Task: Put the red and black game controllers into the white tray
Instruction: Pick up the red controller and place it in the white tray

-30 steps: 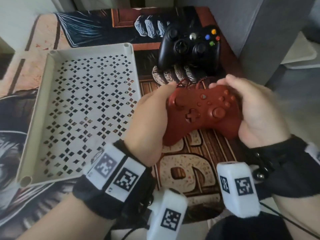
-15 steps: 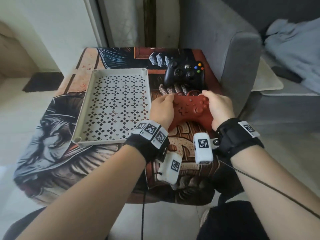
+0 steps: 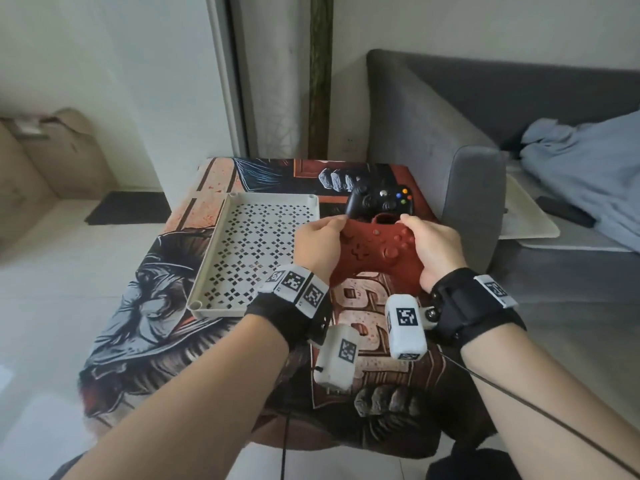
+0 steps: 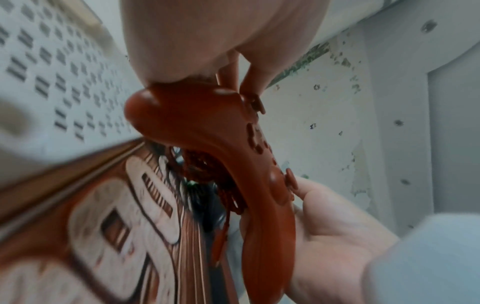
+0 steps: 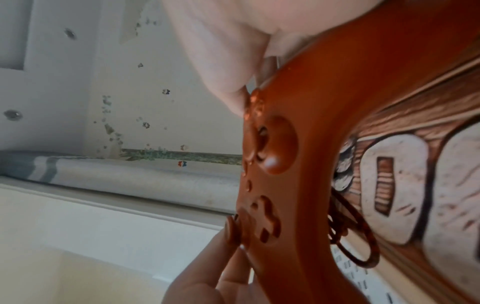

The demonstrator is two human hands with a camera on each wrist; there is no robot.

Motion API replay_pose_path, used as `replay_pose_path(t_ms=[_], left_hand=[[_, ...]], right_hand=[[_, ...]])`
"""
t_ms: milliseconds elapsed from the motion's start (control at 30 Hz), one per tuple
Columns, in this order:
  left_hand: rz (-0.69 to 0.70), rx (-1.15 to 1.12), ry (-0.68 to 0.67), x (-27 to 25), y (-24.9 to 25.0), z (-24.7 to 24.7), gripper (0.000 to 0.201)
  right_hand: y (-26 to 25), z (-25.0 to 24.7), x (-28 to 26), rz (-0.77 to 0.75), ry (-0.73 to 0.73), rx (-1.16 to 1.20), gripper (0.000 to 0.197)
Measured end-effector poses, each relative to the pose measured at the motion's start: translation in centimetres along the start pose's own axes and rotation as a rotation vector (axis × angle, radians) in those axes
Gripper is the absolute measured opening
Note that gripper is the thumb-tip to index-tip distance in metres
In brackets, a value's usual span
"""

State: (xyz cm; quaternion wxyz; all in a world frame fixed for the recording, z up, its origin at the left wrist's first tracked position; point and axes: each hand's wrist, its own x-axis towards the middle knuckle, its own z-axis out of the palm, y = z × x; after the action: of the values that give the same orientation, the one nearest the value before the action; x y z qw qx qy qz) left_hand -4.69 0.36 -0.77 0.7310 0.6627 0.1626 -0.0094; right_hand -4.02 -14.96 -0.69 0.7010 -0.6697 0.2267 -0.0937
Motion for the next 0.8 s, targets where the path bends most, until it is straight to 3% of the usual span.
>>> replay_pose_path(t_ms=[167, 333, 466, 800], left_hand=[[-0.009, 0.022, 0.076, 1.7, 2.2, -4.4, 0.016], [-0.030, 0.059, 0.199, 2.5, 3.6, -9.6, 0.026], [-0.049, 0.061, 0.234, 3.4, 3.1, -12.9, 0.012], [-0.043, 0.062, 0.240, 4.8, 0.6, -15.4, 0.032]], right_hand=[[-1.9, 4.9, -1.3, -0.050, -0.110, 0.020, 0.016], [-0.7, 10.6, -1.9, 0.003, -0.207, -0.005, 0.023], [0.8, 13.9, -2.8, 0.053, -0.252, -0.020, 0.020], [3.7, 16.2, -3.6, 0.030, -0.227, -0.108, 0.026]])
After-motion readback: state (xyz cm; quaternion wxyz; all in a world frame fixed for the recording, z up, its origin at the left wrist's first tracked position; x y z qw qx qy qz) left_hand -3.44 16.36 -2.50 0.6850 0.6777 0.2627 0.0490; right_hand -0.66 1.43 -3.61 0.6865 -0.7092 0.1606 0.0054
